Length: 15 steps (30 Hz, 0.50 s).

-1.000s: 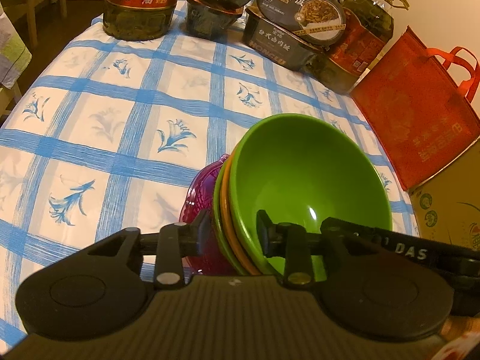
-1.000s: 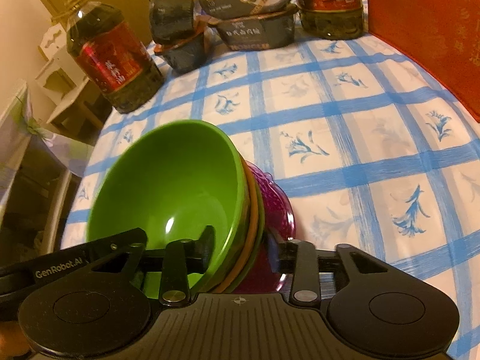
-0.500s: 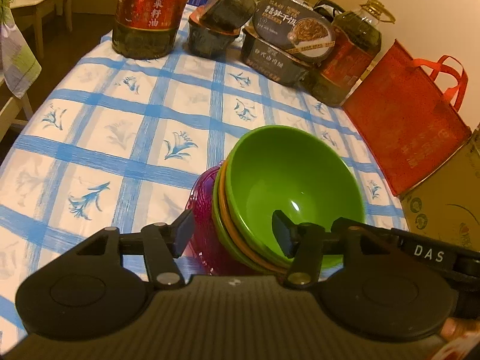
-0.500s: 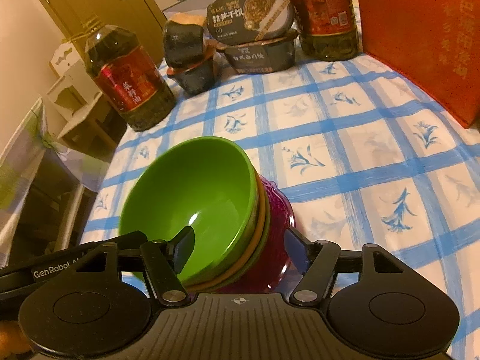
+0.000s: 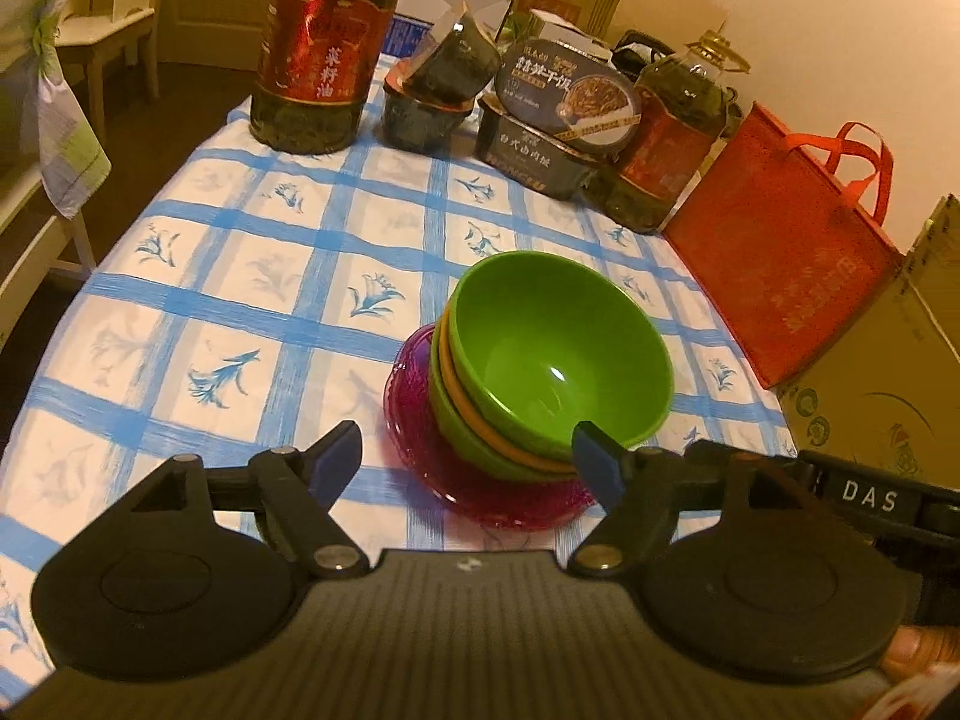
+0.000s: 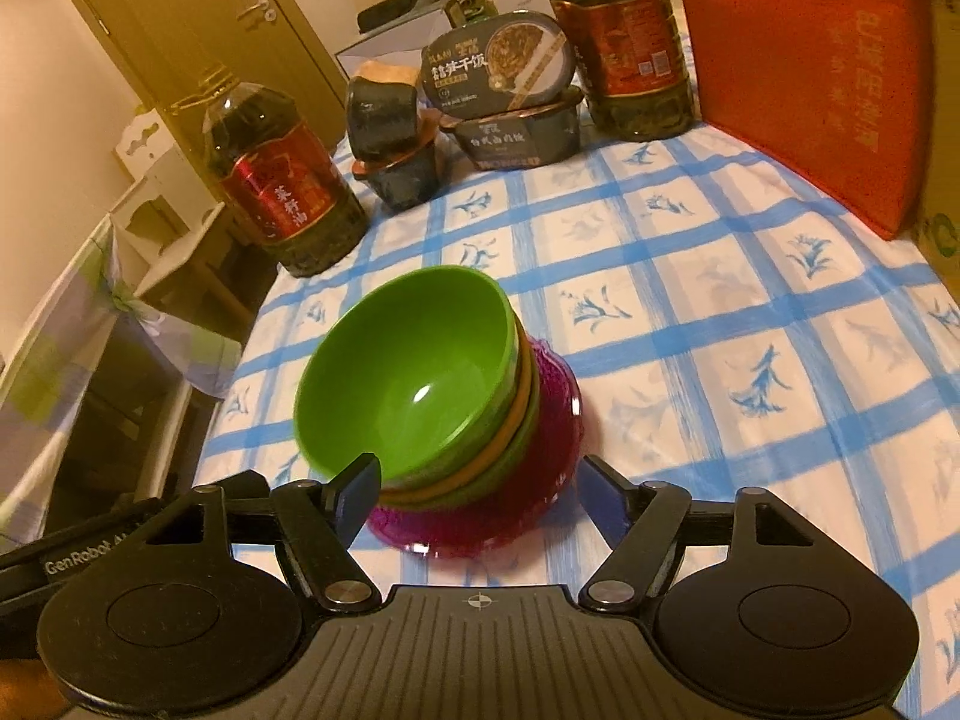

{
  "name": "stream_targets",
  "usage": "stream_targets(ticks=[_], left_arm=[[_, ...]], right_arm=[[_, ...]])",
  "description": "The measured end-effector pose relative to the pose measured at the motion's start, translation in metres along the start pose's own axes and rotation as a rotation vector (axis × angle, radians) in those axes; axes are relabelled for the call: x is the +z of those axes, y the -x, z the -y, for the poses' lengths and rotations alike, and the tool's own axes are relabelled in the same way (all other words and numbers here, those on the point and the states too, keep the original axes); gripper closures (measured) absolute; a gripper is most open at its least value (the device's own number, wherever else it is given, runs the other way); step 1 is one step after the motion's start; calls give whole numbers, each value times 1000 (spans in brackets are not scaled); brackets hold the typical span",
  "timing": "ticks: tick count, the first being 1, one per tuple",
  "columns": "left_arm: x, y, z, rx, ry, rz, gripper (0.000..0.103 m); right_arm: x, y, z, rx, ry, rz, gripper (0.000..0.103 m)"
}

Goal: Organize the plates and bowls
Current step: 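Open both grippers to release the bowl stack rim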

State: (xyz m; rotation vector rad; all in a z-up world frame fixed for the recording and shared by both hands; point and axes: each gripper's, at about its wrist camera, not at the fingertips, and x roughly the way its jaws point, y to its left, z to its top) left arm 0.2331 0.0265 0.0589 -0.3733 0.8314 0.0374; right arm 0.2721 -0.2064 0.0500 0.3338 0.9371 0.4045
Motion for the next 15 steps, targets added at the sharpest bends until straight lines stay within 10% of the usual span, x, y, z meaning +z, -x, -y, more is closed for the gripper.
stream_targets(ticks=[15], left_arm=[[-41, 50, -3, 34, -37, 70, 19]], right_arm=[[-45, 41, 7, 7, -35, 17, 30]])
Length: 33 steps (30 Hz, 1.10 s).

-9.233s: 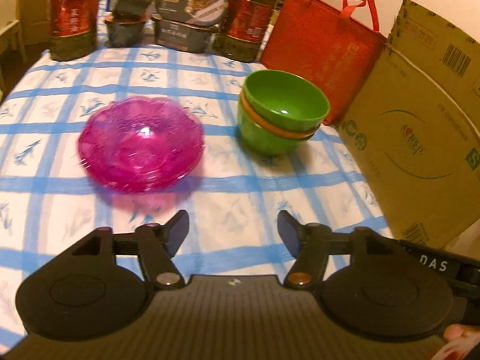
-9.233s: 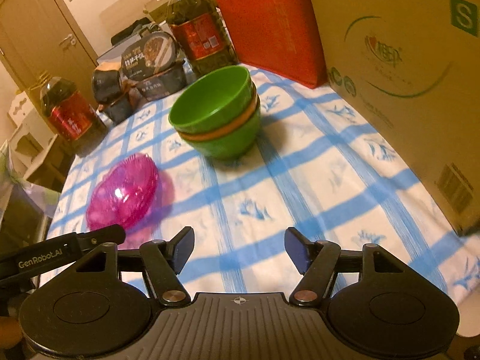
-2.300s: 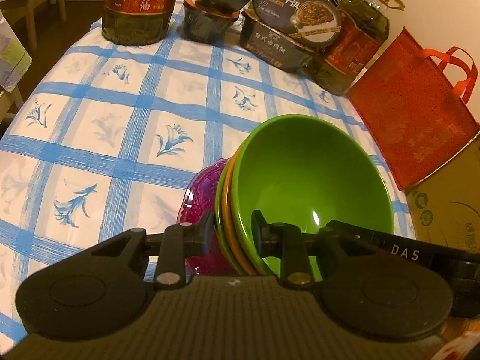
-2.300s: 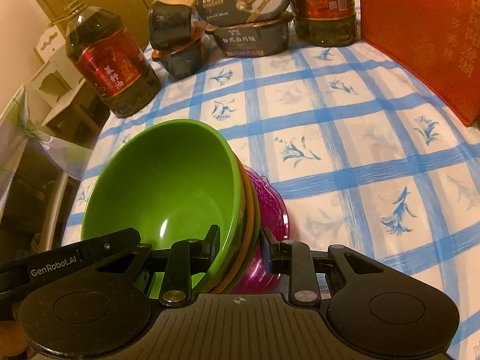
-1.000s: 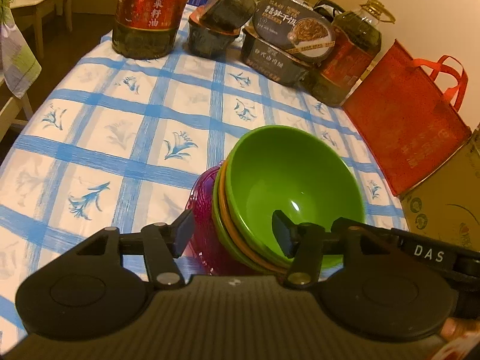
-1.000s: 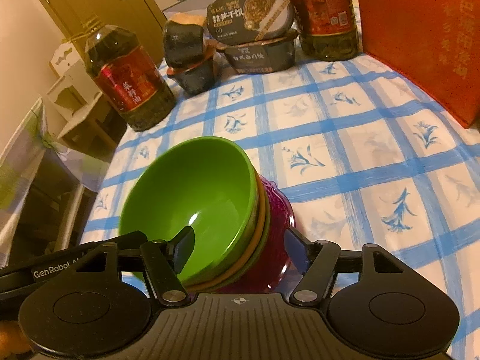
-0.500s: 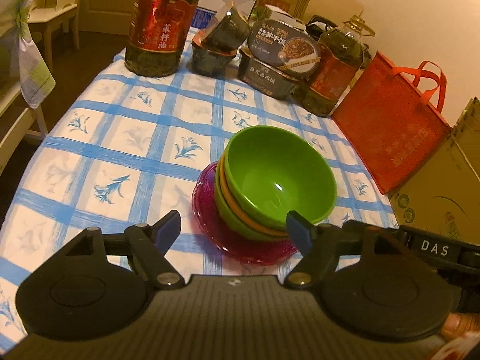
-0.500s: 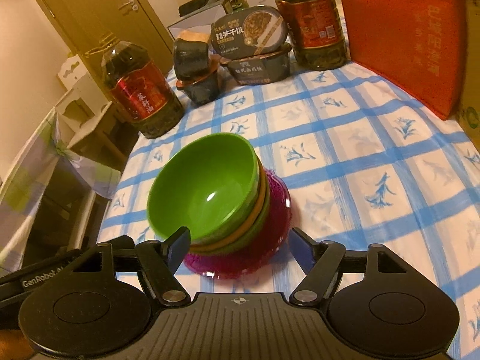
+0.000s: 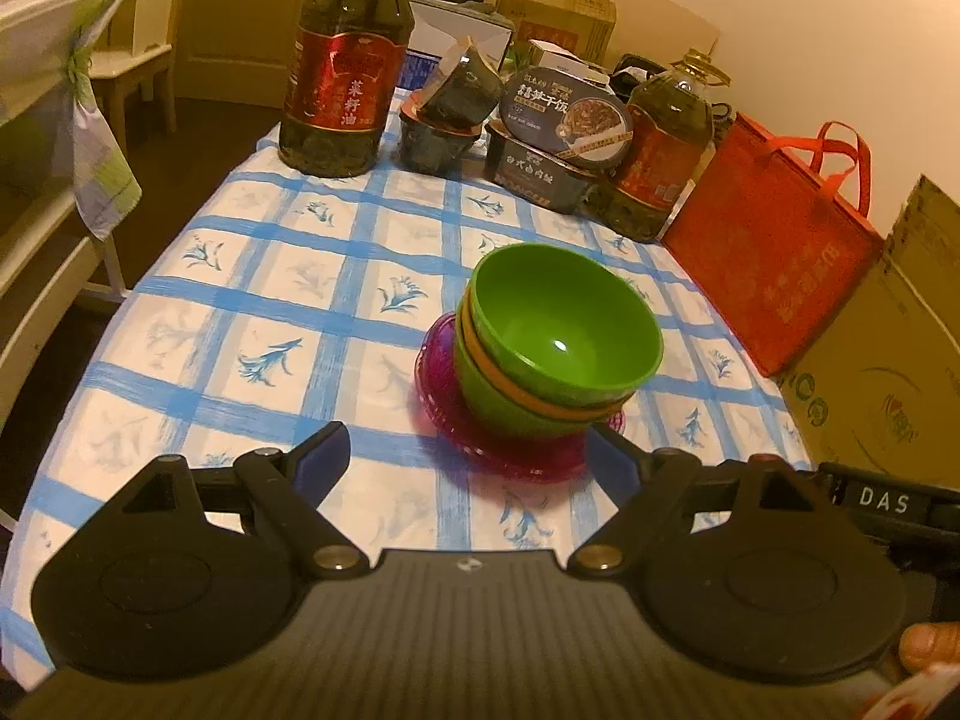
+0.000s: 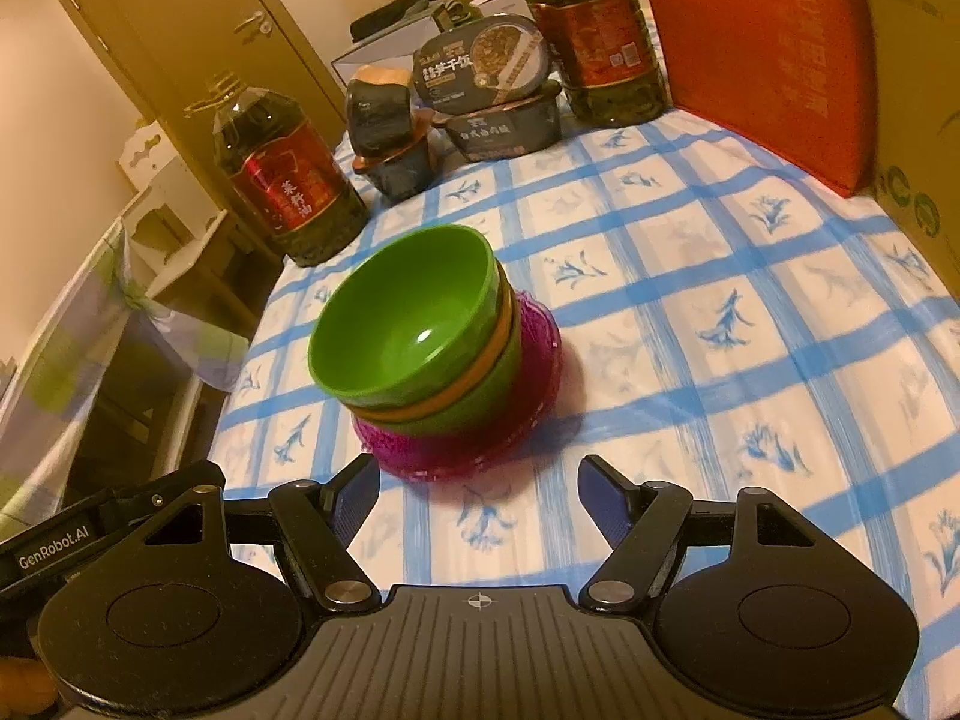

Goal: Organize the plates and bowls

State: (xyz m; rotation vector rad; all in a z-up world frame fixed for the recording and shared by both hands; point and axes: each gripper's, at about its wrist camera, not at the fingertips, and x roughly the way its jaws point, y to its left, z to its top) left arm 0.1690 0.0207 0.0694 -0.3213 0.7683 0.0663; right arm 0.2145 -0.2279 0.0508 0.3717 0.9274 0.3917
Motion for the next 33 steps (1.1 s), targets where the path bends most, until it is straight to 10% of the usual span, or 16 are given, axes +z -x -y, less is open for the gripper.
stream_targets(ticks=[33], left_arm=[[-84, 49, 2, 39, -84, -39, 19]], right_arm=[[-89, 43, -9, -93, 177, 47, 29]])
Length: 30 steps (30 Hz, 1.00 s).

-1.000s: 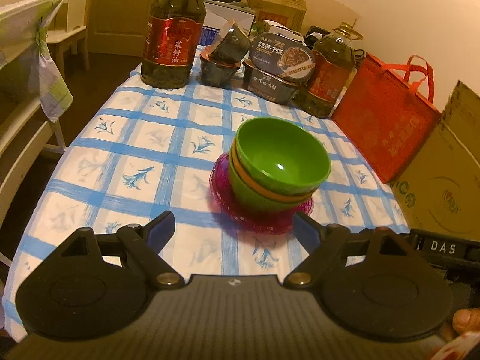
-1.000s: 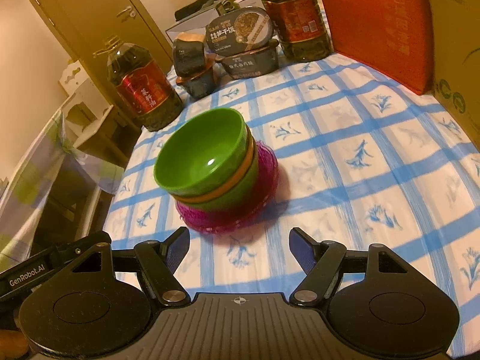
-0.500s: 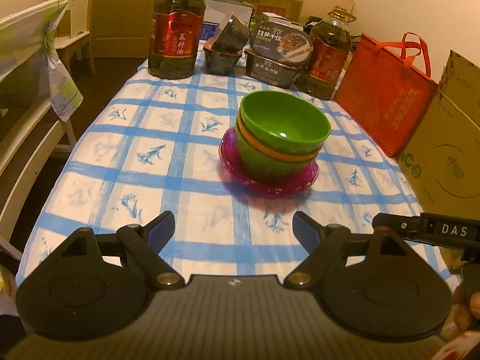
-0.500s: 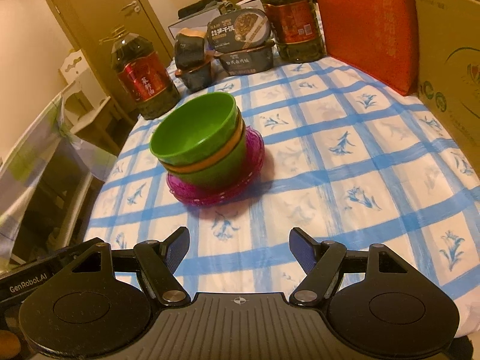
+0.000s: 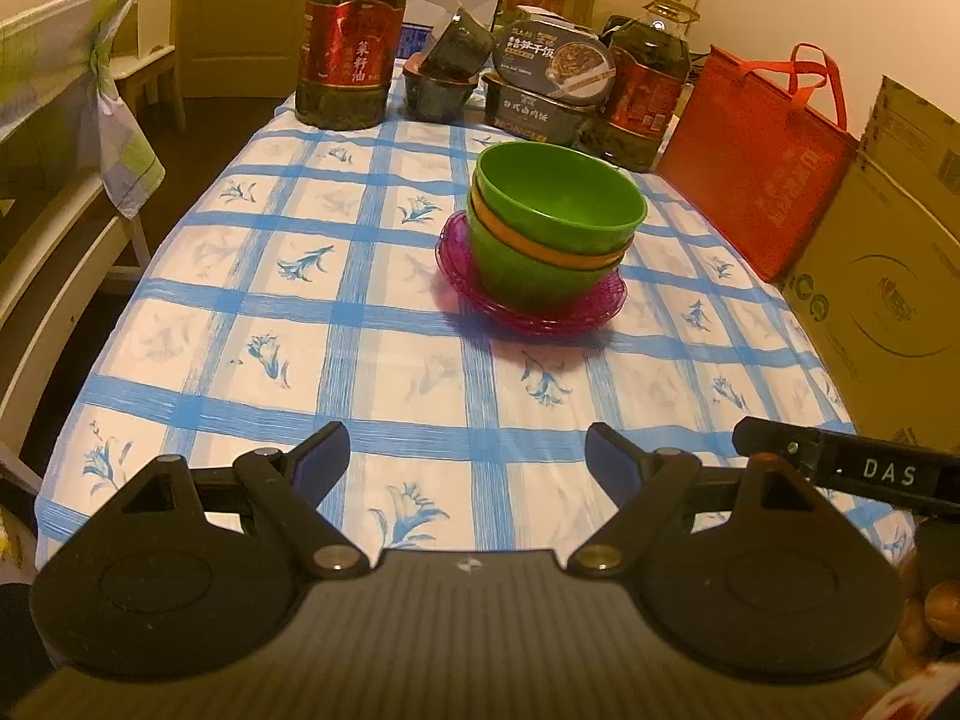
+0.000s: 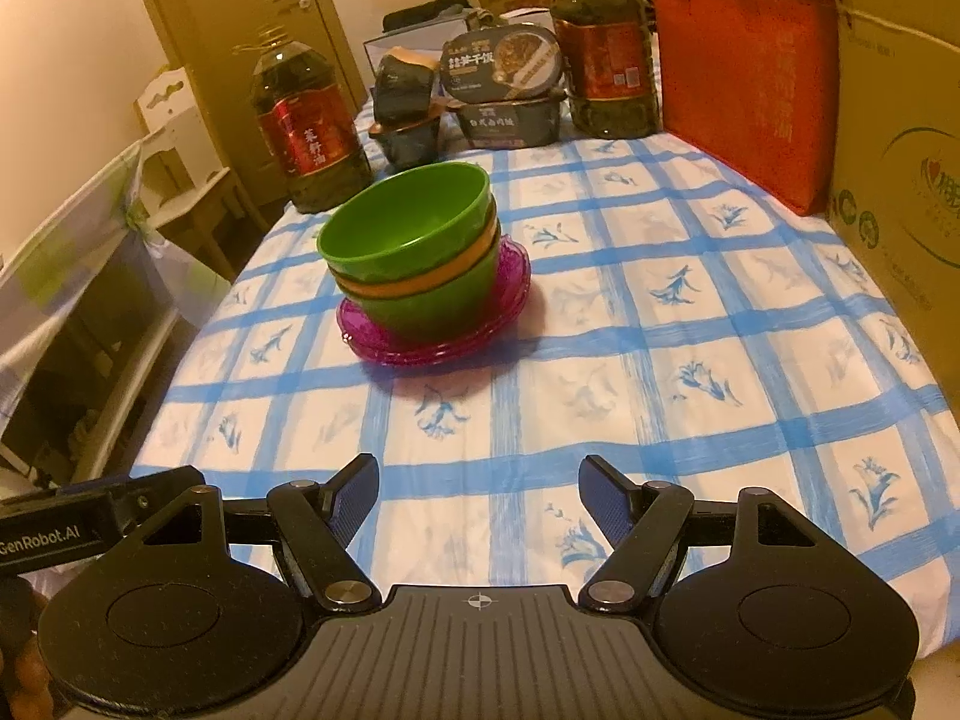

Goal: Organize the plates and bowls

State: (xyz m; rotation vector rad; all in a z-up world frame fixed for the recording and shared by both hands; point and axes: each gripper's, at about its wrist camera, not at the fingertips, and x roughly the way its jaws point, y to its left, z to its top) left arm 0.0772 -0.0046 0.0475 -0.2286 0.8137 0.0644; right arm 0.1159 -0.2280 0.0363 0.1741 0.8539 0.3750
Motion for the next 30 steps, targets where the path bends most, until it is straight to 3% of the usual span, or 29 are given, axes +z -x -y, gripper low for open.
stream_targets(ticks=[18, 30], left_arm=[[-46, 20, 3, 7, -34, -26, 19], [-57, 24, 7, 17, -49, -37, 17]], right_arm=[[-48, 23, -16, -7, 63, -4, 30], [-63, 26, -18, -14, 67, -12, 30]])
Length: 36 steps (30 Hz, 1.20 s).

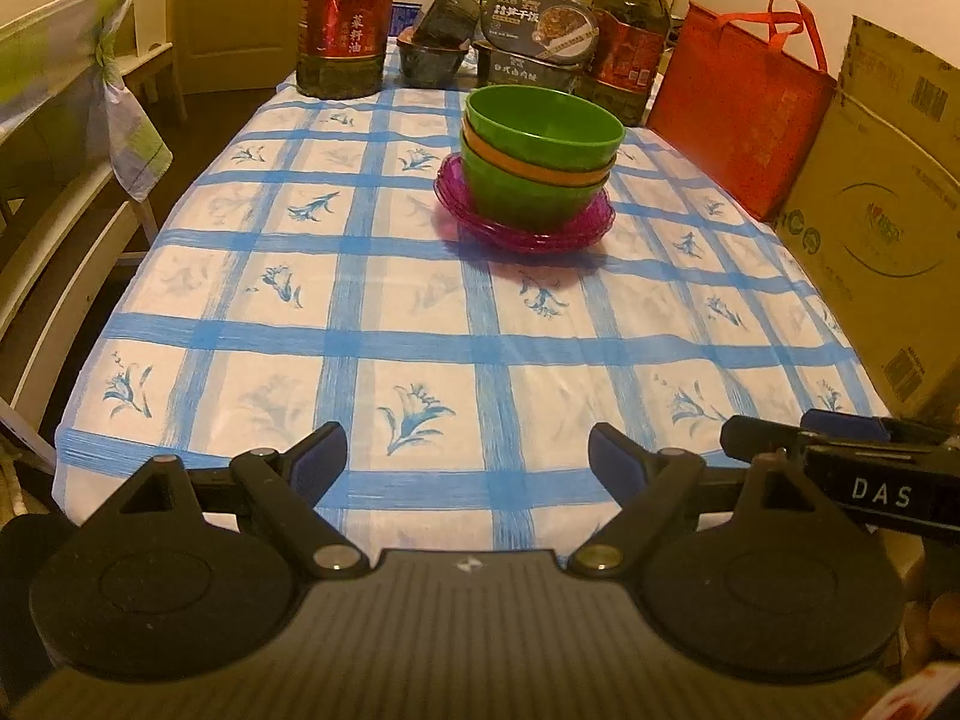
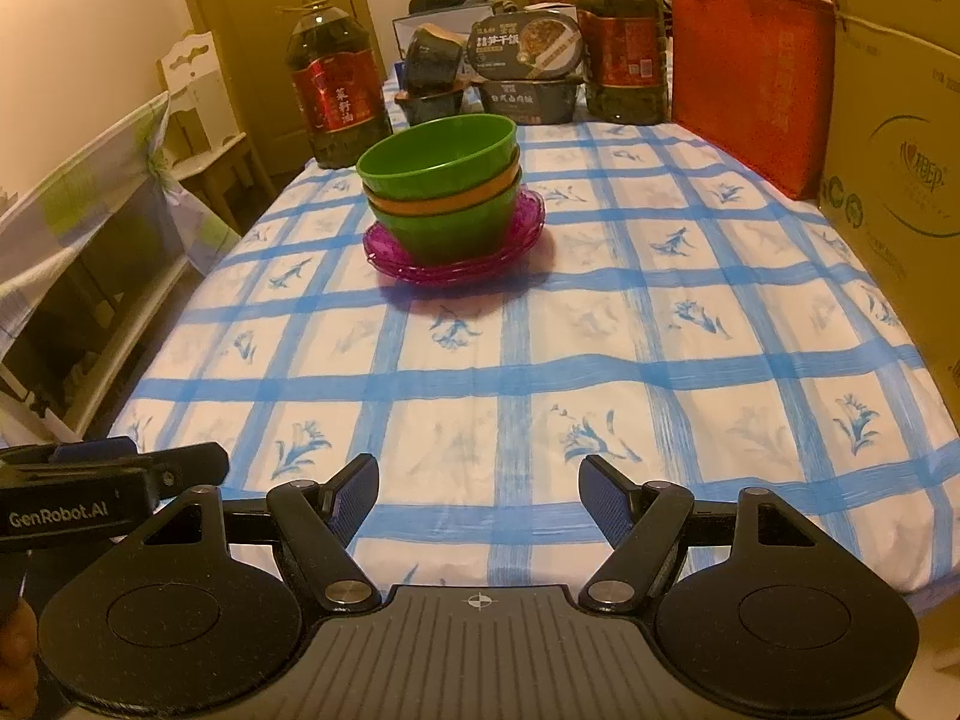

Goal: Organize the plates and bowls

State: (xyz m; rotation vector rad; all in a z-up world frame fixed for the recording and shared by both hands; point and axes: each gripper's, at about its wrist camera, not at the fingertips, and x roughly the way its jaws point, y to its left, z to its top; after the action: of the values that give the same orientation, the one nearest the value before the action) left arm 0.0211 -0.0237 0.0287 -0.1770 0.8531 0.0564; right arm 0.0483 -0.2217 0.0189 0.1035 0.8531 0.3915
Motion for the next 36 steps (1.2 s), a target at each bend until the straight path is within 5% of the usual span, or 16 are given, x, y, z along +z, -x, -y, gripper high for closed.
stream_targets(ticks=[36], left_arm=[[-2, -2, 1, -3, 10, -5, 16]], right_arm=[[-2, 1, 3, -4, -7, 4, 29]])
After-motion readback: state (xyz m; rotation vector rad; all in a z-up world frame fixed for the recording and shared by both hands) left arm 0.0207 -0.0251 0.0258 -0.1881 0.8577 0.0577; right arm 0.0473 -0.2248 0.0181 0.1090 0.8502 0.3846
